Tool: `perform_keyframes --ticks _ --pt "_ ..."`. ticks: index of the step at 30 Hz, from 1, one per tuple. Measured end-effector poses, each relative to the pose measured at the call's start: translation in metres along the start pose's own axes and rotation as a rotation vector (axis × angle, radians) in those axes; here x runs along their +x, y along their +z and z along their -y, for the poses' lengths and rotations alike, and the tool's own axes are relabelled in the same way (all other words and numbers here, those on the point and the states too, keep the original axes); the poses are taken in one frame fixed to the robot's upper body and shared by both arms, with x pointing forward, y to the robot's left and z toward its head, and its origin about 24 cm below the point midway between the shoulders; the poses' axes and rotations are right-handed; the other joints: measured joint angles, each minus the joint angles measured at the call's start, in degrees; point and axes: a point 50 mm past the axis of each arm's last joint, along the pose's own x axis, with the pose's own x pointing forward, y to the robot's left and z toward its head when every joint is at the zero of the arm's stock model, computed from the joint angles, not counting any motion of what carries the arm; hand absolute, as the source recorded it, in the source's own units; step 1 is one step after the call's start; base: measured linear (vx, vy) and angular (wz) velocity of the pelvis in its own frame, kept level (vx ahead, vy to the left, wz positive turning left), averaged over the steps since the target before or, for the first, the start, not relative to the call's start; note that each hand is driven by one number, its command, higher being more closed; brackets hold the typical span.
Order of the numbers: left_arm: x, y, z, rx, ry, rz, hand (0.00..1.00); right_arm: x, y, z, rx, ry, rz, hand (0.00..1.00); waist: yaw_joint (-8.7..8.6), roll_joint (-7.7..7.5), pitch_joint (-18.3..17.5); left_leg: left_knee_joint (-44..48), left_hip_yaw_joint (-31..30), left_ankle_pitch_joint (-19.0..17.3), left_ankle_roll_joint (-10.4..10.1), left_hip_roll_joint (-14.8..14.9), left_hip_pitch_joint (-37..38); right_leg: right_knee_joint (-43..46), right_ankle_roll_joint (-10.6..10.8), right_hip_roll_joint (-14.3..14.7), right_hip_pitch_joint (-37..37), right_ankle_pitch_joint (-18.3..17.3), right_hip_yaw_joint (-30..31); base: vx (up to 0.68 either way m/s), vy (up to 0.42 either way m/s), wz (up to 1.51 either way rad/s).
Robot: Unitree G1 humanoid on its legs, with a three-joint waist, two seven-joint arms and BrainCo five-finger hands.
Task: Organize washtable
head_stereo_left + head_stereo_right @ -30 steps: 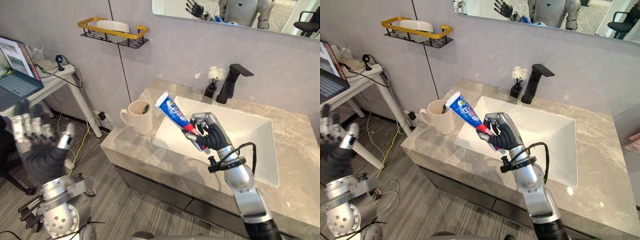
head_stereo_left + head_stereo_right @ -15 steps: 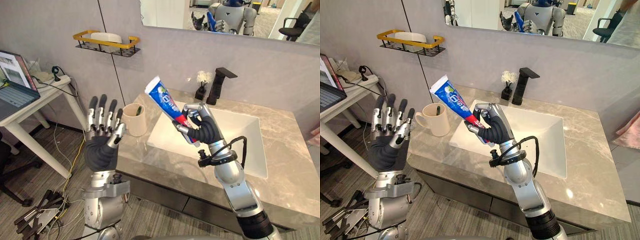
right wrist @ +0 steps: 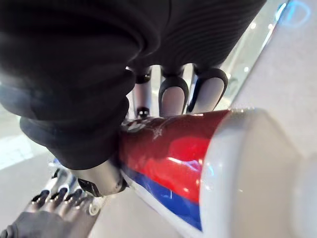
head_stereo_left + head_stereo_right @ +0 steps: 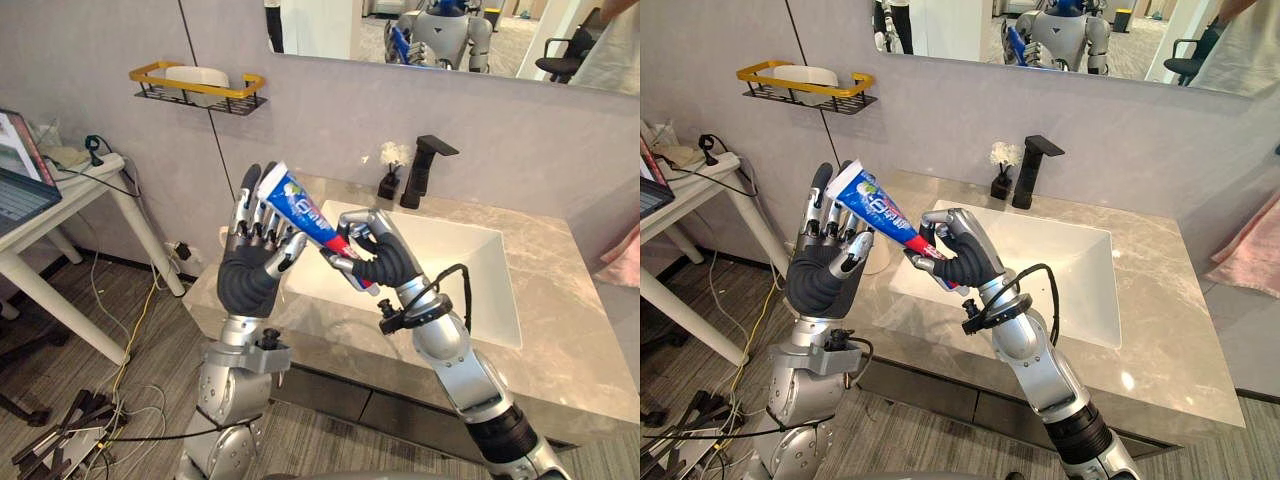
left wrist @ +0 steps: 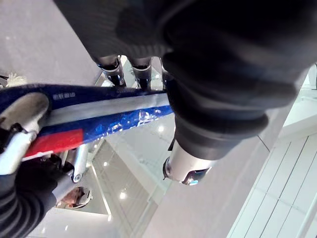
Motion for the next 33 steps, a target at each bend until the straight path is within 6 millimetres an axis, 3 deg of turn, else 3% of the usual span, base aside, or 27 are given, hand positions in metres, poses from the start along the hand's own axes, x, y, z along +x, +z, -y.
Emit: perform_keyframes --ticks 11,22,33 --pt "0.013 -0.004 0.004 -0.013 -0.029 -0.006 0.0 0.001 -0.001 -0.012 -0.007 0.07 0.005 1.0 -0.46 -0.1 -0.04 0.02 0.09 0.0 0.0 -0.04 -0.14 -0.02 -0.03 -0.04 -0.18 0.18 0.01 0.0 0.0 0.0" --pt "0.016 -0.014 0.007 -0.027 -0.052 -0.043 0.0 -0.005 -0.008 -0.026 -0.12 0.185 0.003 1.0 -1.26 -0.33 -0.09 0.19 0.95 0.04 0.06 -0.09 -0.54 -0.02 -0.09 -0.03 -0.95 0.68 1.09 0.0 0.021 -0.04" --pt "0.005 -0.021 -0.004 0.001 -0.025 -0.103 0.0 -0.008 -0.012 -0.022 -0.159 0.204 -0.005 1.0 -1.26 -0.33 -0.08 0.0 1.46 0.04 0.06 -0.08 -0.55 -0.03 -0.06 0.04 -1.3 0.7 1.5 0.01 0.006 -0.01"
